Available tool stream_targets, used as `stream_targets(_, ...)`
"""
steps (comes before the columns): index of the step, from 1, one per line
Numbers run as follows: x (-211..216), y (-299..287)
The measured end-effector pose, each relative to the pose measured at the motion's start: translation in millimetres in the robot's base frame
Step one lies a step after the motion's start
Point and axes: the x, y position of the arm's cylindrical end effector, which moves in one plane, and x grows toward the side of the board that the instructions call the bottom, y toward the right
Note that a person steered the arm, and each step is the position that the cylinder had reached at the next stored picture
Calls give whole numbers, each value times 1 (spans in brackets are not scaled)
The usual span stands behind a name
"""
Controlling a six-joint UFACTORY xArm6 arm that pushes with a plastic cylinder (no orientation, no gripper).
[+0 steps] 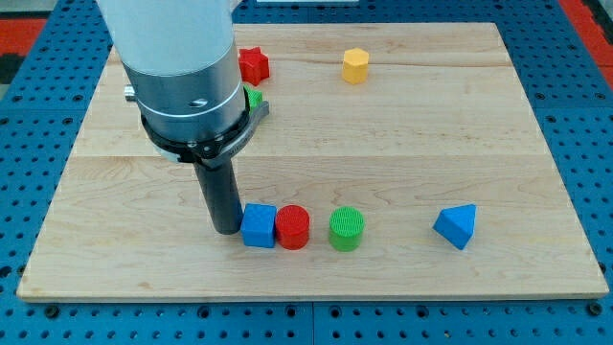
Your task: Push the green star to the left side of blue cube
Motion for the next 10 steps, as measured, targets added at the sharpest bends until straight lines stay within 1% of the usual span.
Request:
stream_targets(1, -22, -18)
stream_targets(2, -54, 57)
stream_targets(3, -89, 120)
stream_targets(4, -138, 134)
stream_targets(5, -176, 81)
stream_targets(6, -225, 54)
stream_targets(7, -215, -11)
stream_targets(8, -182, -15)
stream_targets(9, -190, 2)
stream_targets(10, -182, 45)
